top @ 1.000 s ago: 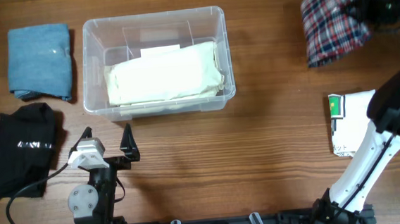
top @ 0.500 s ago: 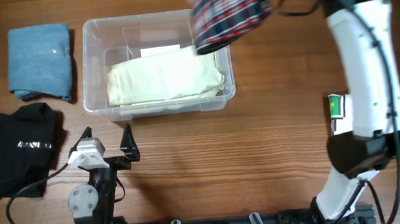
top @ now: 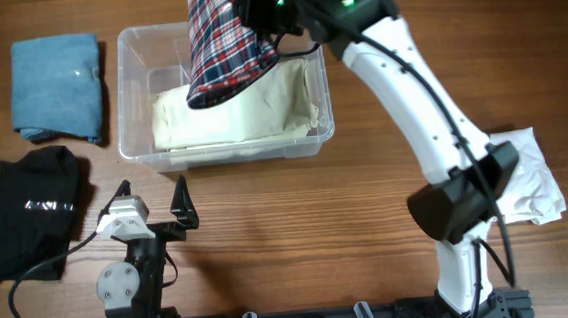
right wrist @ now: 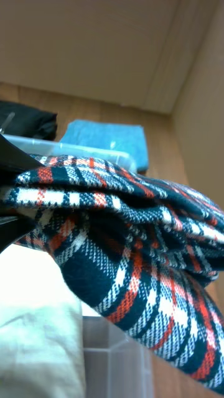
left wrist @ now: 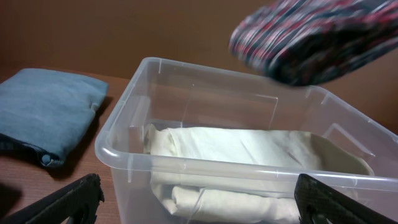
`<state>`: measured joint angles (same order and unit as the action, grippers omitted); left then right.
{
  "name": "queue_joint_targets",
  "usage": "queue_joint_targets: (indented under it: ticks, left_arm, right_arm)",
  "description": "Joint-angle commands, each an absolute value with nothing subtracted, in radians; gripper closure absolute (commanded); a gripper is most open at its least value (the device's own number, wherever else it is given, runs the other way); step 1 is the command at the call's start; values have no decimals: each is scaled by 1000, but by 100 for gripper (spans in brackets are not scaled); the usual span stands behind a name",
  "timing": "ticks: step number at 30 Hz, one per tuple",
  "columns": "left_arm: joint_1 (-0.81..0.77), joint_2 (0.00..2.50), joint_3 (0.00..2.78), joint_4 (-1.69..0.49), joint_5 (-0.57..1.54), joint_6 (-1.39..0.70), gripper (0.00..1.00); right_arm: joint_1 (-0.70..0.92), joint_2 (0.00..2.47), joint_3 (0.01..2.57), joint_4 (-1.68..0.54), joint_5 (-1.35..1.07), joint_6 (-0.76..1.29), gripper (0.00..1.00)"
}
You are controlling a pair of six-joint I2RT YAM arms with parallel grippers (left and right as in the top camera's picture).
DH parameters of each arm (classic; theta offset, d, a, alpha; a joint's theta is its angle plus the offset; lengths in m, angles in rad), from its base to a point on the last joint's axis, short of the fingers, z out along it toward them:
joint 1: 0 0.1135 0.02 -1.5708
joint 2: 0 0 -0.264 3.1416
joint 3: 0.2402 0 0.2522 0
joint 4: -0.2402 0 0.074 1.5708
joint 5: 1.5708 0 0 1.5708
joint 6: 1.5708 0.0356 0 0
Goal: Pack container
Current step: 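Lift the plaid shirt and carry it over the bin's left side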
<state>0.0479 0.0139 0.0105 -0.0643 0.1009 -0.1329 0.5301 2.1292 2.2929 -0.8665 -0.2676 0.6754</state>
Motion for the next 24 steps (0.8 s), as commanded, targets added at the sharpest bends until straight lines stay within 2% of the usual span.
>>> queue_joint_targets:
  ticks: [1,4,15,24]
  left_arm:
    - [53,7,6,-69,92,-138,0]
    - [53,7,6,-69,92,-138,0]
    - [53,7,6,-69,92,-138,0]
    - [53,7,6,-69,92,-138,0]
  right_arm:
    - [552,2180,2302,-822,-312,707,96]
    - [570,2220,2302,-777,-395,673,96]
    - [679,2341,2302,-699,-393,659,96]
    - [704,2434,2302,-583,-348,823,96]
